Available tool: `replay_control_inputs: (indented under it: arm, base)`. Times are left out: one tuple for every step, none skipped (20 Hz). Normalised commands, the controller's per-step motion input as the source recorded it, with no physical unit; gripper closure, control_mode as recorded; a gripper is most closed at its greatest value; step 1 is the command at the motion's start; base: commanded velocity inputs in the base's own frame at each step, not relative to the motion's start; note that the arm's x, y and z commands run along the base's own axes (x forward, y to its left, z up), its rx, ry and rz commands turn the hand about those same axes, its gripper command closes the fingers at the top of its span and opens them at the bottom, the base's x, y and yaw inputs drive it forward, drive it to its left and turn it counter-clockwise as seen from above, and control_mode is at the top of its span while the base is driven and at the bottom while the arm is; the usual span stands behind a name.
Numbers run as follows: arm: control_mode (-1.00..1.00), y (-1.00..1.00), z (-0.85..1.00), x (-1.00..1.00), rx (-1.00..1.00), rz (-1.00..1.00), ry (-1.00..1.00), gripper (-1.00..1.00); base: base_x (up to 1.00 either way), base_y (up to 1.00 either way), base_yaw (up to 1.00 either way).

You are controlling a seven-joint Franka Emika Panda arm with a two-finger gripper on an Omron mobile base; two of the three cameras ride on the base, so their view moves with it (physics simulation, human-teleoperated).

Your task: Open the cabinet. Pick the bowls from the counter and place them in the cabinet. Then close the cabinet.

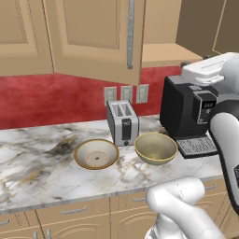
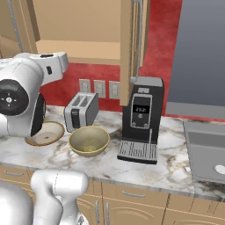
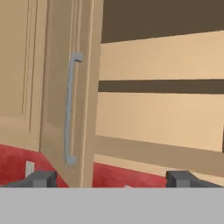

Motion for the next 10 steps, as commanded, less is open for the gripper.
replay_control_inputs:
  arm:
    - [-1.0,0.0,0.0,0.7,0.0,0.06,0.19,-1.0]
    - [-1.0,0.0,0.0,0.72,0.0,0.03,0.17,-1.0]
    - [-1.0,0.05,0.0,0.73,0.0,0.01,0.13,-1.0]
    - [-1.0,0.09,0.0,0.75,0.0,0.0,0.12,-1.0]
    - [-1.0,0.1,0.0,0.72,0.0,0.0,0.08,-1.0]
    - [-1.0,0.04,0.0,0.63,0.0,0.0,0.03,-1.0]
    - [-1.0,0.07,0.0,0.56,0.0,0.0,0.0,-1.0]
    - [-1.0,0.08,0.0,0.56,0.0,0.0,0.0,-1.0]
    - [-1.0,0.06,0.0,0.53,0.0,0.0,0.0,-1.0]
    - [-1.0,0.06,0.0,0.51,0.0,0.0,0.0,-1.0]
  base:
    - [0.0,0.0,0.0]
    - [0.0,0.0,0.0]
    - [0.0,0.0,0.0]
    - [0.0,0.0,0.0]
    - [0.0,0.0,0.0]
    - [0.0,0.0,0.0]
    - [0.0,0.0,0.0]
    - [0.0,0.0,0.0]
    - [0.0,0.0,0.0]
    - [0.0,0.0,0.0]
